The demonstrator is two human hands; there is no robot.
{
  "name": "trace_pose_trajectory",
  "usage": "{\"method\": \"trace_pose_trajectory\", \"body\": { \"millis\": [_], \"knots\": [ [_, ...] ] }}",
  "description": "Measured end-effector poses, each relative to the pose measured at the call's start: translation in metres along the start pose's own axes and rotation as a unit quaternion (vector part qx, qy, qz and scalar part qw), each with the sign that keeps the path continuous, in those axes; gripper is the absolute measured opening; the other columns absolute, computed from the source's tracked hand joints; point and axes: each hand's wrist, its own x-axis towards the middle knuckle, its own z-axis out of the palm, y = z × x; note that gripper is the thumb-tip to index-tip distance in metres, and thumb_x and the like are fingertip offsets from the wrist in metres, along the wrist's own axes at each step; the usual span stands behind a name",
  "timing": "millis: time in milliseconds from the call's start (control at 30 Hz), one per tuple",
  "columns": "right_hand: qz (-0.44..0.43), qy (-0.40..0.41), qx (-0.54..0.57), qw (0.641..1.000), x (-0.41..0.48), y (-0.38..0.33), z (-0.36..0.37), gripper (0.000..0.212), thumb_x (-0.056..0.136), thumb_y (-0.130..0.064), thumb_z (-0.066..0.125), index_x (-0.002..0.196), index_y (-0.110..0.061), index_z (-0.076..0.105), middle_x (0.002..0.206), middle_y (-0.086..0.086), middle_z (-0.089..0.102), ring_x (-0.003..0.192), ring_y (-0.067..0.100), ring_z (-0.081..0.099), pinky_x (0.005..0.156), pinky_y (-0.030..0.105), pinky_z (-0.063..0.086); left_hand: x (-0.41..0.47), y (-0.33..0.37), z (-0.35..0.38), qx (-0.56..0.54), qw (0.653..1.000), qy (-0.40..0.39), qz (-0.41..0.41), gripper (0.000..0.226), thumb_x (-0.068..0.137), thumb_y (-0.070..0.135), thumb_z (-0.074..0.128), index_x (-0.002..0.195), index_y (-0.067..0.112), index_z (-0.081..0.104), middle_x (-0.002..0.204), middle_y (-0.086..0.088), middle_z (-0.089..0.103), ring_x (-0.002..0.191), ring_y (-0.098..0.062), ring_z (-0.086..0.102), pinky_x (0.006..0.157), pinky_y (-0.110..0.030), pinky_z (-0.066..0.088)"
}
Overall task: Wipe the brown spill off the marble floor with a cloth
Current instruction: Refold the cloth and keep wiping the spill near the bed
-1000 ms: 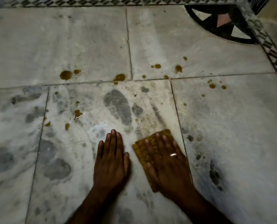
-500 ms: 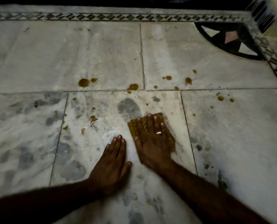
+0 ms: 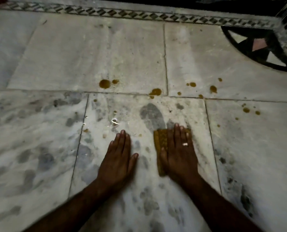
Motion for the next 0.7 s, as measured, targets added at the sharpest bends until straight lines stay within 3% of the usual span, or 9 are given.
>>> {"method": "trace_pose_trajectory", "body": {
  "millis": [100,233,433,500,567,700],
  "knots": [
    [0.027,0.002,0.006,1.000,0.031,-0.039,-0.003,0.073,0.097,-0.042,0.034,0.157,-0.002,0.027,0.165,0.024,0.022,0.154,0.036,0.021,0.127,0.049,0.016,-0.002,-0.007,0.010,0.022,0.999,-0.002,0.042,0.068,0.103,0.043,0.033,0.155,0.000,0.029,0.164,-0.019,0.024,0.153,-0.031,0.021,0.122,-0.045,0.022],
    [-0.025,0.029,0.016,0.999,0.021,-0.085,0.003,0.069,0.098,-0.040,0.034,0.157,-0.004,0.028,0.164,0.021,0.025,0.153,0.034,0.025,0.125,0.050,0.022,-0.014,-0.019,0.014,0.041,0.996,0.022,0.074,0.062,0.101,0.033,0.035,0.151,-0.002,0.035,0.161,-0.021,0.030,0.151,-0.033,0.026,0.119,-0.050,0.031],
    [-0.161,0.015,-0.011,0.987,-0.039,-0.064,0.009,0.069,0.097,-0.041,0.044,0.157,-0.009,0.031,0.165,0.016,0.026,0.153,0.031,0.028,0.123,0.050,0.027,-0.067,-0.046,0.008,0.058,0.996,0.028,0.063,0.061,0.102,0.037,0.036,0.153,0.003,0.035,0.163,-0.015,0.028,0.152,-0.028,0.027,0.121,-0.047,0.025],
    [-0.140,0.016,-0.013,0.990,-0.035,-0.046,0.009,0.070,0.096,-0.040,0.041,0.156,-0.005,0.031,0.165,0.017,0.025,0.152,0.033,0.028,0.122,0.052,0.027,-0.077,-0.060,0.003,0.050,0.998,0.018,0.018,0.064,0.103,0.043,0.032,0.154,0.004,0.033,0.164,-0.013,0.027,0.152,-0.027,0.026,0.122,-0.046,0.023],
    [-0.062,0.019,-0.015,0.998,-0.016,-0.044,0.010,0.071,0.097,-0.038,0.036,0.156,0.000,0.029,0.165,0.021,0.025,0.152,0.036,0.028,0.123,0.054,0.025,-0.082,-0.072,-0.001,0.050,0.999,0.019,-0.012,0.067,0.102,0.045,0.032,0.154,0.003,0.033,0.163,-0.014,0.028,0.152,-0.027,0.025,0.122,-0.046,0.023],
    [0.041,0.015,-0.004,0.999,0.032,-0.091,0.009,0.073,0.097,-0.040,0.027,0.157,0.001,0.023,0.165,0.025,0.022,0.153,0.037,0.023,0.125,0.051,0.019,-0.074,-0.098,-0.007,0.063,0.996,0.020,-0.063,0.071,0.103,0.051,0.028,0.156,0.003,0.026,0.165,-0.015,0.022,0.154,-0.027,0.021,0.123,-0.045,0.020]
  ]
}}
